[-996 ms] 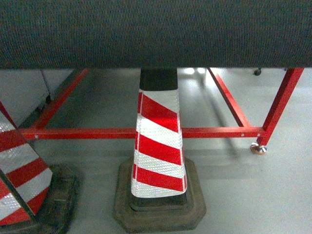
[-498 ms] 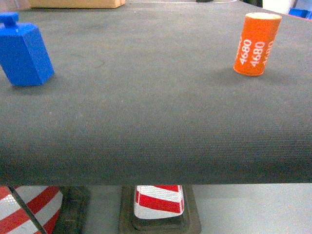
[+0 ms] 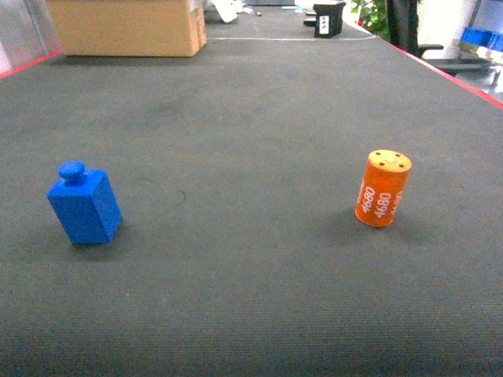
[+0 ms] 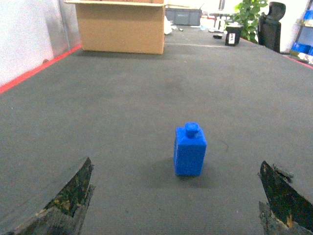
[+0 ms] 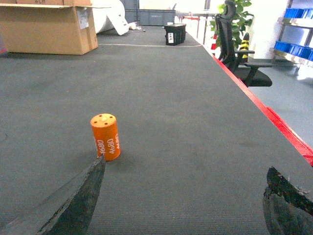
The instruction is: Sort blue parts and orange caps into right shelf containers
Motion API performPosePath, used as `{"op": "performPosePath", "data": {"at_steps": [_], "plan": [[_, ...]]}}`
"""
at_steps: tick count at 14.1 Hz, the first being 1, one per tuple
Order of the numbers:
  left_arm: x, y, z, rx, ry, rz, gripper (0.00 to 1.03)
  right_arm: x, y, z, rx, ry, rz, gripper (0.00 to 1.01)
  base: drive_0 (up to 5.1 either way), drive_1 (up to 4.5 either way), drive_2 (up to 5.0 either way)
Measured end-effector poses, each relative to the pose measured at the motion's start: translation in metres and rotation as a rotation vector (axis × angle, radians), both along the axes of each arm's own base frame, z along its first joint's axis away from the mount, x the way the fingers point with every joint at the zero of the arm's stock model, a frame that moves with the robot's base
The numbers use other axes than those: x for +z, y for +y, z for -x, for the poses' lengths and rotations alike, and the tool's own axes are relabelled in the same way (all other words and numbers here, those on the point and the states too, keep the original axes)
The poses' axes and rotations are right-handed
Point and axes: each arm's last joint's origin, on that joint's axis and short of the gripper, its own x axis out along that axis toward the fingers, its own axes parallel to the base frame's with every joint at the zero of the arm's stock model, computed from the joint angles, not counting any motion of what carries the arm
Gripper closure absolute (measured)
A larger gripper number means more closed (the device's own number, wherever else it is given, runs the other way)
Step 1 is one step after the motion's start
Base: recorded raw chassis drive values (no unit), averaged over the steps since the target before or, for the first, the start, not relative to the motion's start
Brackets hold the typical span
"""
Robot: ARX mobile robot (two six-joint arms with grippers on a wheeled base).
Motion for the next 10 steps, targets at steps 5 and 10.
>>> {"op": "performPosePath", "data": {"at_steps": [5, 10], "plan": [[0.0002, 0.0, 0.0, 0.0, -0.002, 0.0, 0.05, 0.0001, 0.0, 0.0, 0.0, -0.001, 0.0, 0.03, 0.0, 0.0, 0.0], [0.0, 0.0, 0.0, 0.0, 0.0, 0.0, 0.05, 0.0, 0.0, 0.0, 0.0, 0.0, 0.0, 0.03, 0.0, 0.0, 0.0]]}}
